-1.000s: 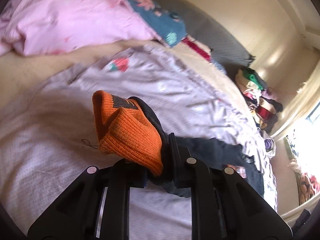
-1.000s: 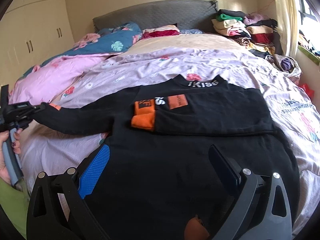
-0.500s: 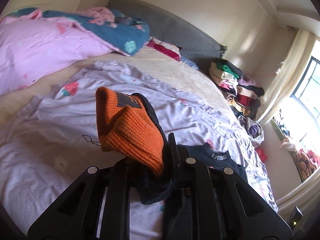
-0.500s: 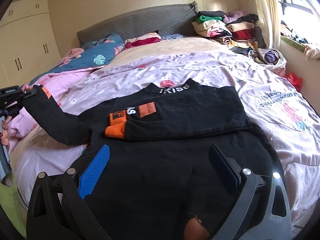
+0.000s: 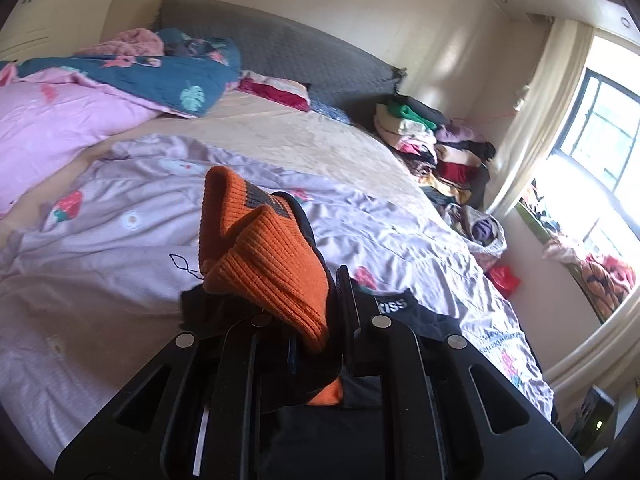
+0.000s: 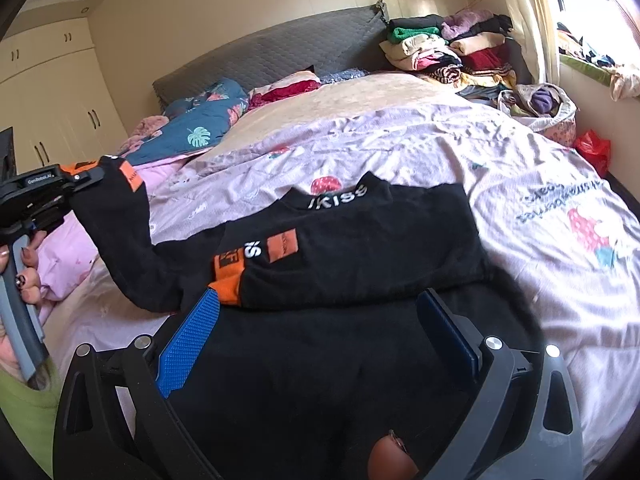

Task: Fold small clothes
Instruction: 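Grasp the orange cuff with the left gripper and lift it, then fold the sleeve across the shirt body toward the right gripper and release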

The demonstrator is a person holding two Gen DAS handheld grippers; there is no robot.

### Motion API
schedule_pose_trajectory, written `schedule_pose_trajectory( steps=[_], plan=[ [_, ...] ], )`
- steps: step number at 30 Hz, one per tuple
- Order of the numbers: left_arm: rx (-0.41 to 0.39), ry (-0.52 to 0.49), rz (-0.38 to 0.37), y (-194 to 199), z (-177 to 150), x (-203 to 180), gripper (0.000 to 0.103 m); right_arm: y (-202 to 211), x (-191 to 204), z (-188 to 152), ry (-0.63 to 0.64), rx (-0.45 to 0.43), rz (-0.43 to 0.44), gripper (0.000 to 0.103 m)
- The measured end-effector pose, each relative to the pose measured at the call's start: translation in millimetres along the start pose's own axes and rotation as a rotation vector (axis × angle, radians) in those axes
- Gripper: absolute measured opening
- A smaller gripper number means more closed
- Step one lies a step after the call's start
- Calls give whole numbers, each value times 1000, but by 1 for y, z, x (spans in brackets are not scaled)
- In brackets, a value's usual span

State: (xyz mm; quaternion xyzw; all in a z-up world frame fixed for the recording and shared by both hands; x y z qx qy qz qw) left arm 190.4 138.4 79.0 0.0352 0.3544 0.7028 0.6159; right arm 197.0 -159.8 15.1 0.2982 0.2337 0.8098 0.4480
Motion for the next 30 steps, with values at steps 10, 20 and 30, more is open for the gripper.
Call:
schedule_pose_trajectory(
  steps=[10, 20, 30],
  plan=[
    [81, -56, -58, -43, -26, -53, 9, 0, -46, 4, -43, -16, -15, 99],
    [139, -114, -101, -67, -52, -99, 9, -4, -79, -3, -126, 1, -4, 99],
    [256, -183, -141, -98, -98, -131, 9, 10, -100, 1, -166, -37, -31, 99]
  ],
)
Point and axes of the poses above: each gripper's, at about its wrist camera, not at the fingertips, and y roughly against the way its jaws point, x to its left, z to its top, the point moved 7 cm from there along -y, roughly the way its jaws point, and after that the axes turned 2 degrees about x, right-handed, at the moved point
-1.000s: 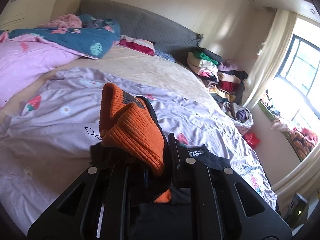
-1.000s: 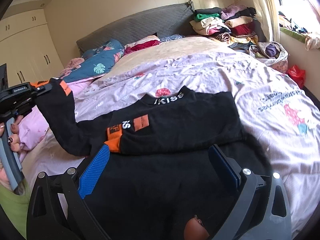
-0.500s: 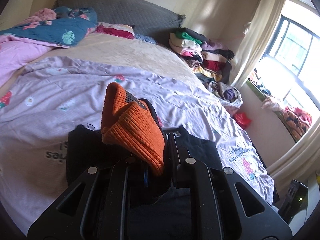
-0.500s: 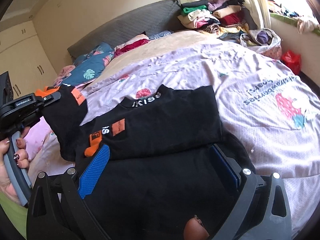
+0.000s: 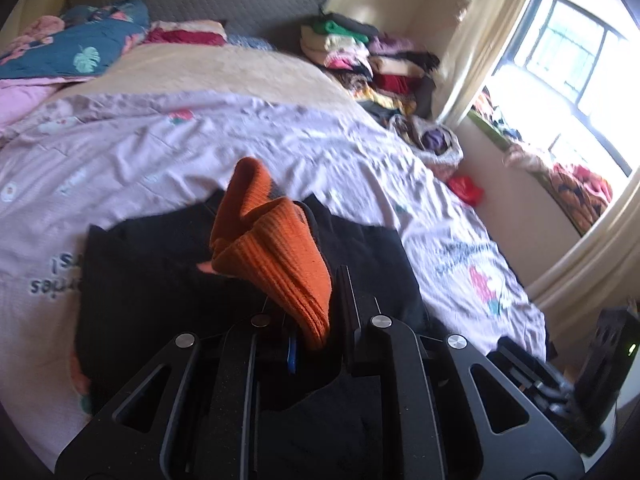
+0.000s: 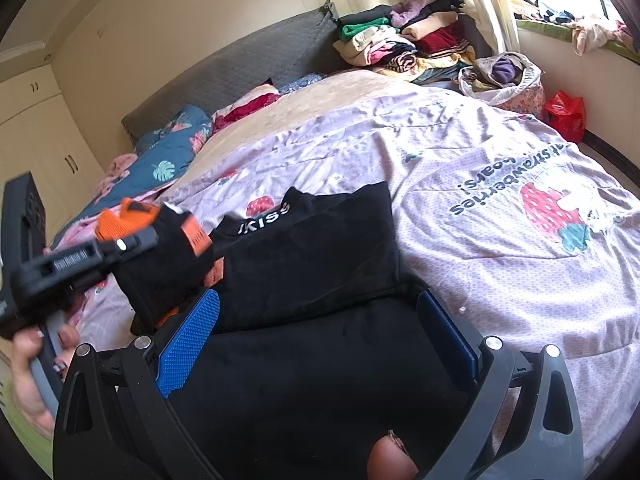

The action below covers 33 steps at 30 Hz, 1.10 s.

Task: Fold small clothes
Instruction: 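Fold the sleeve across the shirt body toward the right gripper and release, then grasp the folded orange cuff with the right gripper and lift it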

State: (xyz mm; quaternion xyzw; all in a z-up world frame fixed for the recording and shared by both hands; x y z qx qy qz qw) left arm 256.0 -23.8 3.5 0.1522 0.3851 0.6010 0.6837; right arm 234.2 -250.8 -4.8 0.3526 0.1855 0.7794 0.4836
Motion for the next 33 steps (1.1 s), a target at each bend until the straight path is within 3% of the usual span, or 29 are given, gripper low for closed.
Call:
schedule_pose_trajectory(
  steps=[9, 11, 13, 16, 21, 23, 27, 30, 33],
  plan=[
    [110, -28, -78, -31, -39, -16, 10, -2, -14, 1, -31, 1, -24, 99],
    [123, -39, -90, -34, -45, -20, 17, -6, -19, 0, -42, 10, -30, 99],
    [121, -53, -101, -31, -48, -21, 32, -10, -20, -1, -44, 21, -26, 99],
    [90, -54, -88, -18, -46, -12, 41, -14, -16, -4, -31, 29, -21, 99],
    [15, 1, 42, 7, -34, 39, 54, -38, 1, -20, -1, 103, 40, 98],
    [-4, 48, 112, 14, -31, 69, 58, -51, 10, -30, 10, 144, 59, 82],
    [-22, 142, 183, 24, -31, 118, 59, -78, 21, -47, -9, 217, 85, 71],
    [-31, 197, 221, 29, -31, 149, 60, -93, 25, -54, -6, 235, 70, 57],
    [-31, 241, 235, 31, -35, 170, 60, -102, 35, -56, 44, 239, 71, 24]
  ],
)
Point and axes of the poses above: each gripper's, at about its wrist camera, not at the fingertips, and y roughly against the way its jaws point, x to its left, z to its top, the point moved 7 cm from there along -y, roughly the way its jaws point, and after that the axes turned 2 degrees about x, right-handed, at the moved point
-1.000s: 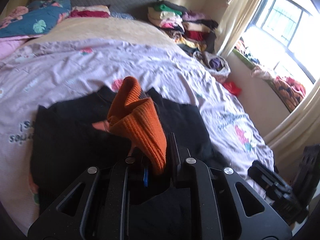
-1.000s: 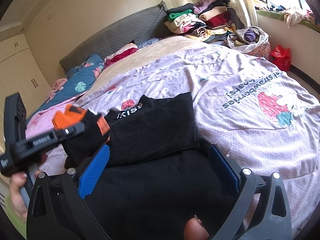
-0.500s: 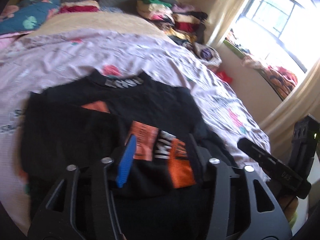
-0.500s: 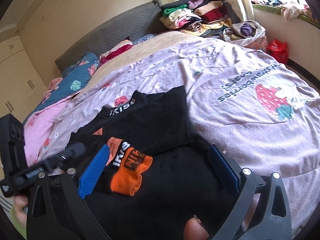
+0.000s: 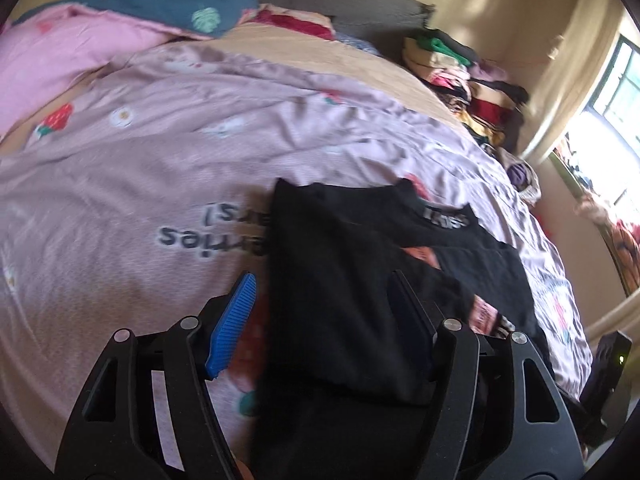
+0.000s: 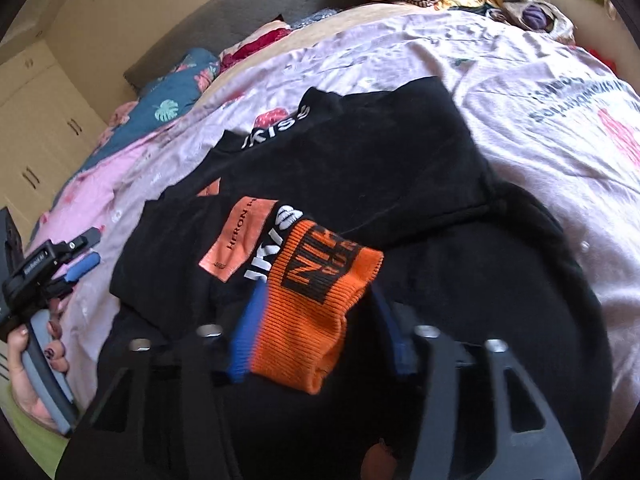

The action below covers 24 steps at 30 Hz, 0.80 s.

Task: Fold small clothes
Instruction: 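Grasp the folded orange cuff with the right gripper and lift it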

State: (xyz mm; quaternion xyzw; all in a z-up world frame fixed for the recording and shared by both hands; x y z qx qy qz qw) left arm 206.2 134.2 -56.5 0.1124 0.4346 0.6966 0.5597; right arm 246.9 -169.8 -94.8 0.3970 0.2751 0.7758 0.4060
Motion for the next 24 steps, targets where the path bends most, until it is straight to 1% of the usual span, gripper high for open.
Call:
schedule_pose_trajectory(
  steps=[1, 3, 6, 7, 9, 11, 13, 15, 18, 19, 20, 21, 24],
  plan=[
    [5, 13, 4, -2, 0, 7, 60, 1, 5, 2, 26, -6, 10, 9],
    [16, 26, 5, -7, -2, 12, 60, 10, 11, 10, 55, -45, 25, 8],
    [44, 45, -13, -18, -4, 14, 60, 39, 30, 34, 154, -157, 59, 8],
    [55, 55, -26, -22, -5, 14, 60, 53, 39, 45, 209, -214, 58, 8],
    [70, 67, -37, -29, -6, 13, 60, 72, 51, 58, 296, -291, 53, 8],
    [83, 70, -44, -36, -7, 10, 60, 83, 59, 69, 369, -335, 39, 8],
    [106, 73, -47, -46, -8, 8, 60, 84, 57, 76, 391, -349, 23, 8],
    [120, 80, -50, -52, -9, 7, 60, 77, 44, 78, 378, -352, 10, 8],
    [126, 80, -46, -61, -8, 5, 60, 56, 25, 77, 332, -301, -9, 8],
    [121, 76, -35, -63, -7, 4, 51, 50, 19, 77, 315, -287, -14, 8],
    [115, 72, -26, -64, -7, 4, 38, 47, 15, 77, 308, -282, -15, 8],
    [114, 67, -29, -66, -8, 2, 15, 45, 15, 76, 308, -280, -20, 8],
    [87, 30, -8, -62, -6, -3, 8, 36, 8, 75, 303, -271, -59, 8]
  ],
)
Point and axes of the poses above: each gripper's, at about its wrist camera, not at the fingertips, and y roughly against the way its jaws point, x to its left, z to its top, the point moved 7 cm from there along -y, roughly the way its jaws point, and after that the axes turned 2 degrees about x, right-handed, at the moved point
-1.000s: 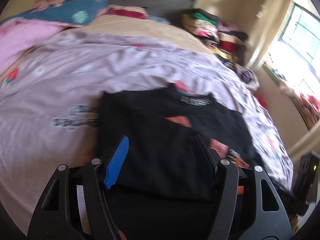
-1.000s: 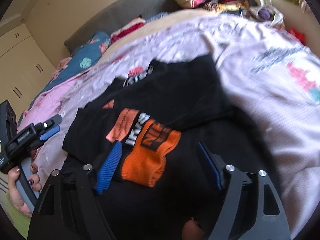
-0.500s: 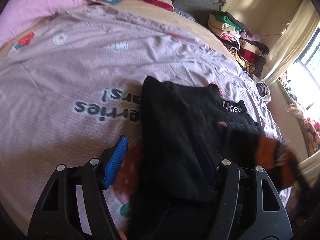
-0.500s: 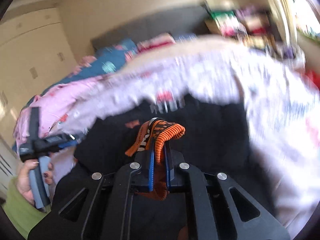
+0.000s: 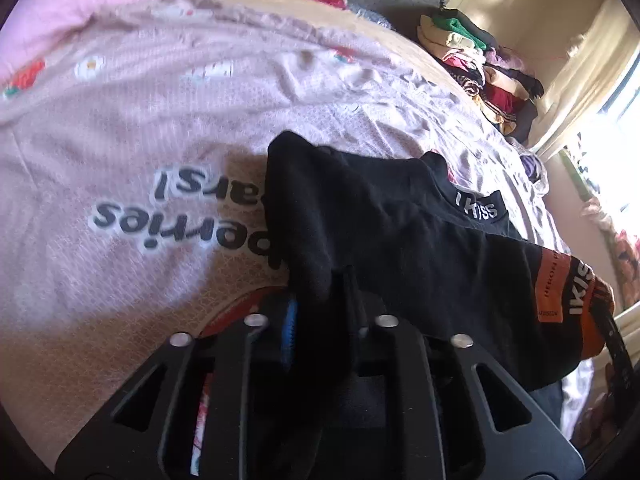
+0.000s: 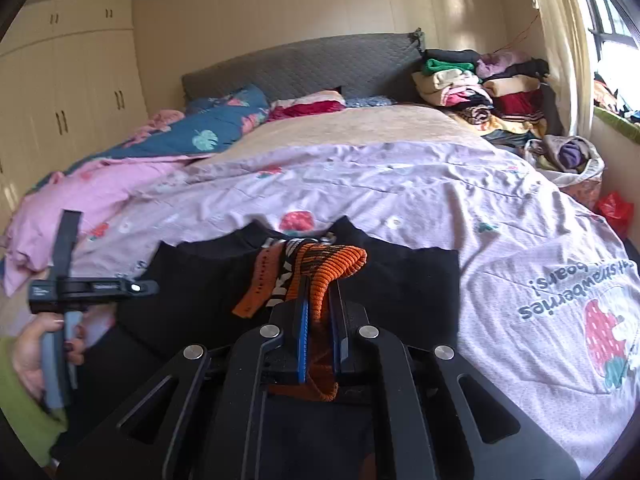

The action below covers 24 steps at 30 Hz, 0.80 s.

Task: Fold small clothes
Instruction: 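Grasp the folded orange cuff with the right gripper and lift it, then lower the orange cuff onto the shirt body and open the right gripper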

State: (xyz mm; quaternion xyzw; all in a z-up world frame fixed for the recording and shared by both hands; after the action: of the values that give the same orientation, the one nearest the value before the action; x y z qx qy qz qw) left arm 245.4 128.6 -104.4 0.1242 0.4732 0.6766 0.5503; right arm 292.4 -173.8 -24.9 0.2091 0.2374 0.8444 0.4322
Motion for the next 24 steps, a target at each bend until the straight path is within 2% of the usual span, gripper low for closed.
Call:
schedule_pose_trajectory(
  steps=[5, 10, 18, 21, 23, 24],
  plan=[
    [-58, -6, -10, 18, 6, 3, 6, -6, -4, -4, -17, 1, -17, 8],
    [-31, -8, 3, 7, 2, 5, 5, -21, -8, -15, 14, 42, -102, 8],
    [-35, -15, 14, 8, 1, 3, 8, -28, -18, -22, -25, 75, -94, 9],
    [-35, -5, 15, 12, -1, 5, 10, -28, -24, -24, -43, 89, -105, 12],
    [-46, -5, 18, 18, 0, 6, 10, -26, -29, -23, -54, 91, -123, 22],
    [-50, -5, 18, 21, 0, 6, 10, -24, -30, -23, -56, 86, -124, 23]
  ],
)
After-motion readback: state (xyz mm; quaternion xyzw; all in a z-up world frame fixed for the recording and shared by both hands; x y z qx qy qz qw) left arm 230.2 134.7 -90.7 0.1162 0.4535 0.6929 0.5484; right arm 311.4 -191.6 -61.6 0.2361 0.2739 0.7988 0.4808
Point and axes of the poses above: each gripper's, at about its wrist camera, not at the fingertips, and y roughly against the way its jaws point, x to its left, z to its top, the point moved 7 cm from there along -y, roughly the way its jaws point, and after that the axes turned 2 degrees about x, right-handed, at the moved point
